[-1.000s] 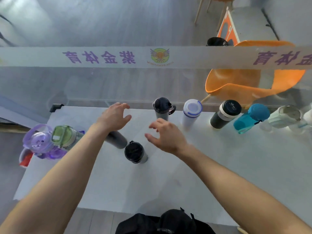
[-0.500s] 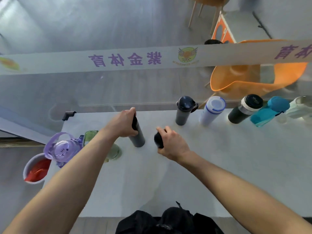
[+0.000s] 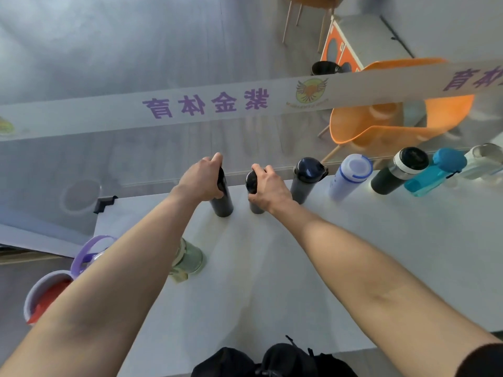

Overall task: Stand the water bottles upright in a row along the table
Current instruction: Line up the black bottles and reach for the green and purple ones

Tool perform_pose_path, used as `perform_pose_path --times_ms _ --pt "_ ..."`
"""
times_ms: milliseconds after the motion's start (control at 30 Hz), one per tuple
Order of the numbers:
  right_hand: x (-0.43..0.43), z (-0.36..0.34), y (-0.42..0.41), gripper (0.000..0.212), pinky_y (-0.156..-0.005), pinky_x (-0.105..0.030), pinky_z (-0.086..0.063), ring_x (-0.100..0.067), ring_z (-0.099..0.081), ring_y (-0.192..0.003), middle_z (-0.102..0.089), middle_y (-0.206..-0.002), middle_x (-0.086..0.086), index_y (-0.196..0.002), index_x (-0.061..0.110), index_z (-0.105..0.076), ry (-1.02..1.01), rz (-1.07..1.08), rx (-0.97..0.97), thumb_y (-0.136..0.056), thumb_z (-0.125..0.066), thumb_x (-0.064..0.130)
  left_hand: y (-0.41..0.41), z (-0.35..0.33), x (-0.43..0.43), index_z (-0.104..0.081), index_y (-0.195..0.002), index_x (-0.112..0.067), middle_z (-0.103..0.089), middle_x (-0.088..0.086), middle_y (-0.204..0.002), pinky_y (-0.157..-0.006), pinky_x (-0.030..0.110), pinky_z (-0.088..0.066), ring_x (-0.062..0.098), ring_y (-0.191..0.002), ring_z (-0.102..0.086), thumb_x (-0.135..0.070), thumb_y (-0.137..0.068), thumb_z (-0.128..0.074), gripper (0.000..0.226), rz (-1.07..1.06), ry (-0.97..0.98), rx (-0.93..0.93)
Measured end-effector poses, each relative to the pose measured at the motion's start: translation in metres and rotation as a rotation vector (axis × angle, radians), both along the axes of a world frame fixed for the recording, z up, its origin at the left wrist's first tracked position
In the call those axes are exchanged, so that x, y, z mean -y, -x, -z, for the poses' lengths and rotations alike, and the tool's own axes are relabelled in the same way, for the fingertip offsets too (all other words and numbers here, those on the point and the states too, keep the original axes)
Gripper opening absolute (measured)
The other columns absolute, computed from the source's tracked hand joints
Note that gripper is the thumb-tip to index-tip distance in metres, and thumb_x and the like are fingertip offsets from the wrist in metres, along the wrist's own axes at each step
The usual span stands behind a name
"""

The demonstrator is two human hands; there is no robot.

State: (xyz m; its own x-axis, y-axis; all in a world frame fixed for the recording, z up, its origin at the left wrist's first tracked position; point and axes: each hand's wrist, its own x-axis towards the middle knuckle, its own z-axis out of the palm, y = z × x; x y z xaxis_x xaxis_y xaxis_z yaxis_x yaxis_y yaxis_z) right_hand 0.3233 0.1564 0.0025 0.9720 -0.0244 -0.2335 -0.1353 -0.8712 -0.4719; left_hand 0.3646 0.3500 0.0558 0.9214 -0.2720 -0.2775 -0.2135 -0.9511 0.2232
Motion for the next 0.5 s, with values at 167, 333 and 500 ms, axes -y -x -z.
perform_pose_path --times_ms 167,333,500 --pt "-0.003 0.004 -0.007 0.077 -0.095 -0.043 -0.055 -0.040 -0.062 -0.114 -0.048 -0.128 -0.011 -0.149 0.026 -0.044 0.008 0.019 0.010 -0.083 -0.083 0.026 -0.008 0.001 -0.004 -0.042 -0.112 -0.014 -0.056 0.010 -0.101 -0.062 0.044 -0.049 0.036 -0.082 -0.060 -0.015 -0.071 -0.094 0.066 0.035 -0.029 0.007" --pt "-0.006 0.005 -0.013 0.075 -0.090 -0.042 -0.053 -0.041 -0.062 -0.114 -0.047 -0.128 -0.010 -0.148 0.027 -0.044 0.014 0.034 0.003 -0.083 -0.082 0.025 -0.014 -0.002 -0.011 -0.042 -0.110 -0.013 -0.058 0.011 -0.096 -0.061 0.048 -0.056 0.033 -0.079 -0.061 -0.013 -0.072 -0.091 0.062 0.054 -0.089 -0.035" --pt "-0.008 0.006 -0.015 0.075 -0.093 -0.042 -0.053 -0.040 -0.062 -0.116 -0.048 -0.129 -0.011 -0.149 0.027 -0.044 0.022 0.059 0.002 -0.084 -0.081 0.025 -0.017 -0.002 -0.014 -0.042 -0.108 -0.015 -0.057 0.009 -0.093 -0.061 0.049 -0.056 0.029 -0.077 -0.058 -0.017 -0.069 -0.094 0.065 0.054 -0.071 -0.071"
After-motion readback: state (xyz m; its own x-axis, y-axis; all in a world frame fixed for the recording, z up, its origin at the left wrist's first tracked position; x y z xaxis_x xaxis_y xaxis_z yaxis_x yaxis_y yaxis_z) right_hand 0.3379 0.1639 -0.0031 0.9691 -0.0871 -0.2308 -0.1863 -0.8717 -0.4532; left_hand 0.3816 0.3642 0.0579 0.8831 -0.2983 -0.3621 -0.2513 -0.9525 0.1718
